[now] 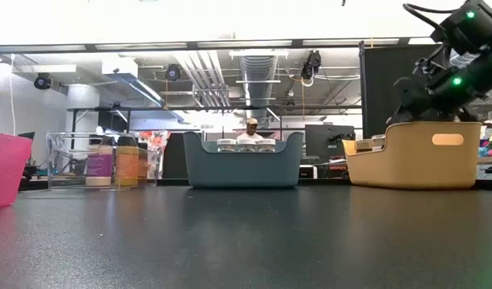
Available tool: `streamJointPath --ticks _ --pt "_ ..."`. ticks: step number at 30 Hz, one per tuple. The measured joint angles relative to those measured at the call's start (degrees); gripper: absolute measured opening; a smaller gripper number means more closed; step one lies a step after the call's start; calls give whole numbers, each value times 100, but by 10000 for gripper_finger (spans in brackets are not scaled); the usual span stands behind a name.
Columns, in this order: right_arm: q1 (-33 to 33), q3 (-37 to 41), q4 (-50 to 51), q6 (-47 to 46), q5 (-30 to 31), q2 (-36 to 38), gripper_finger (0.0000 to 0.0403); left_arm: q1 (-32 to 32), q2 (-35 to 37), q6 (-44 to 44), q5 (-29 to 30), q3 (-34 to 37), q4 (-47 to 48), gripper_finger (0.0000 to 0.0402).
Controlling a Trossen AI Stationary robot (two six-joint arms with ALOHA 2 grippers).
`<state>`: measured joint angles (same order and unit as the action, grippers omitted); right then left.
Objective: Sort spices by type
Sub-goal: Put the gold seasoning bottle into the yellow bin
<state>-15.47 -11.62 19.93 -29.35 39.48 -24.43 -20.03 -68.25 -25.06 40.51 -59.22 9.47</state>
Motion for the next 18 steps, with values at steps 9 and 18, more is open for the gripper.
streamJointPath --ticks 9,18 --pt "-3 -1191 1051 -64 113 -72 269 0 0 2 0 0 0 0" --pt "-6 -1848 3141 -1779 1336 -332 269 0 -2 2 -2 0 57 0"
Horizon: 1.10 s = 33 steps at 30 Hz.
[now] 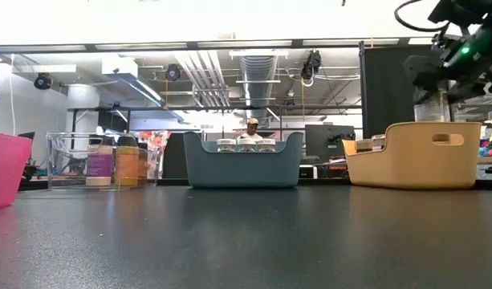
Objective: Sort spices by type
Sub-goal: Put the gold seasoning bottle into the yellow bin
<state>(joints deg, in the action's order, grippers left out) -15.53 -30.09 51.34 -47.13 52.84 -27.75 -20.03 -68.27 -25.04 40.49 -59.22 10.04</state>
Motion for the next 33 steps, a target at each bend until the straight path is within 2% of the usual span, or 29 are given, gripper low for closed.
streamJointPath --ticks 11,17,33 --pt "0 769 -404 -1034 379 -366 269 0 0 0 1 0 -6 0" --pt "0 1159 -1335 -752 526 -399 269 0 0 0 0 0 0 0" --pt "4 1494 -1779 -166 526 -398 273 0 0 0 1 0 25 0"
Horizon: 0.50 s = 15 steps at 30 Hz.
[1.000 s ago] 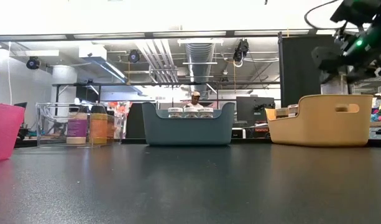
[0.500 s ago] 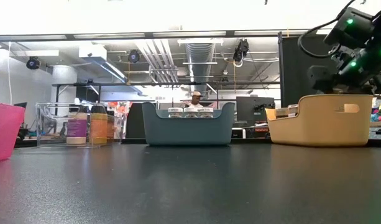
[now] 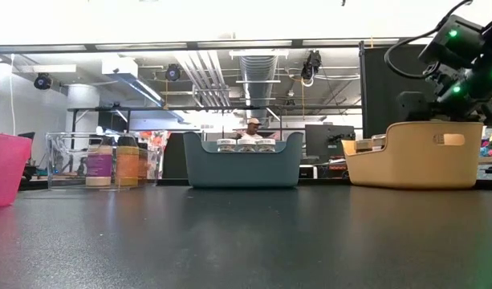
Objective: Sort spices by type
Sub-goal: Put the gold seasoning bottle into the yellow bin, then return to Home Position
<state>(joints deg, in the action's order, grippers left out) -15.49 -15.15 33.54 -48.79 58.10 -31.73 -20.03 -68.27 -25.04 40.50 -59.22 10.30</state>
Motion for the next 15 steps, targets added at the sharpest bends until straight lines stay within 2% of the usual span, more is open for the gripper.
streamJointPath --ticks 6,9,15 --pt "0 -18 -5 23 27 0 325 0 0 0 1 0 1 0" --pt "-1 -19 -3 19 24 5 327 0 0 0 -1 0 0 0" --pt "-2 -137 19 40 -123 17 303 0 0 0 1 0 1 0"
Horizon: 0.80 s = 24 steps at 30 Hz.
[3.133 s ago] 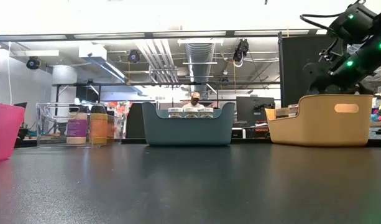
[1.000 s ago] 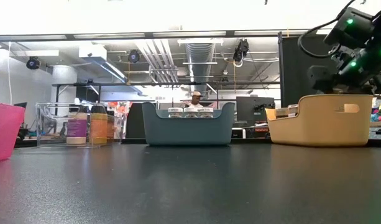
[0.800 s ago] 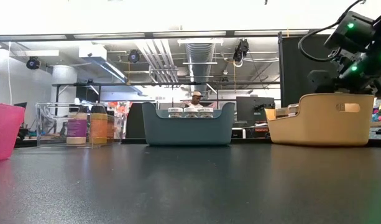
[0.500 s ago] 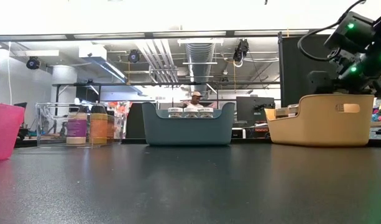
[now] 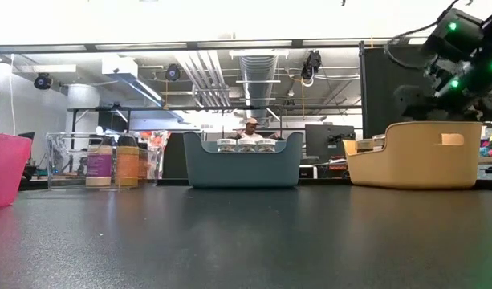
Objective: Sort spices by type
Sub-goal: Return to Home Position
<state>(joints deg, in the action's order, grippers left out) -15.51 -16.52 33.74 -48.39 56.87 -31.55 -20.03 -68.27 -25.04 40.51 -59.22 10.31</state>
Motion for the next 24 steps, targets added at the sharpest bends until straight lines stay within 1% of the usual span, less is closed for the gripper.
streamJointPath --ticks 3,9,12,15,19,22,24 --pt "0 -254 -4 226 -180 -7 292 0 0 0 0 0 0 0" --pt "0 -827 72 661 -248 -7 270 -1 0 0 -1 0 2 0" --pt "1 -1092 -8 1007 -389 -13 257 -2 0 2 -2 0 2 0" --pt "20 -1236 -598 1677 -1121 -13 243 -2 0 6 0 0 2 0" --pt "175 -1159 -2227 2581 -2439 -141 222 -1 0 113 -2 0 -3 0" --pt "387 -1138 -3274 3036 -3190 -500 211 -2 0 351 -6 0 0 0" --pt "592 -1137 -3925 3272 -3516 -853 206 0 0 528 -9 0 2 0"
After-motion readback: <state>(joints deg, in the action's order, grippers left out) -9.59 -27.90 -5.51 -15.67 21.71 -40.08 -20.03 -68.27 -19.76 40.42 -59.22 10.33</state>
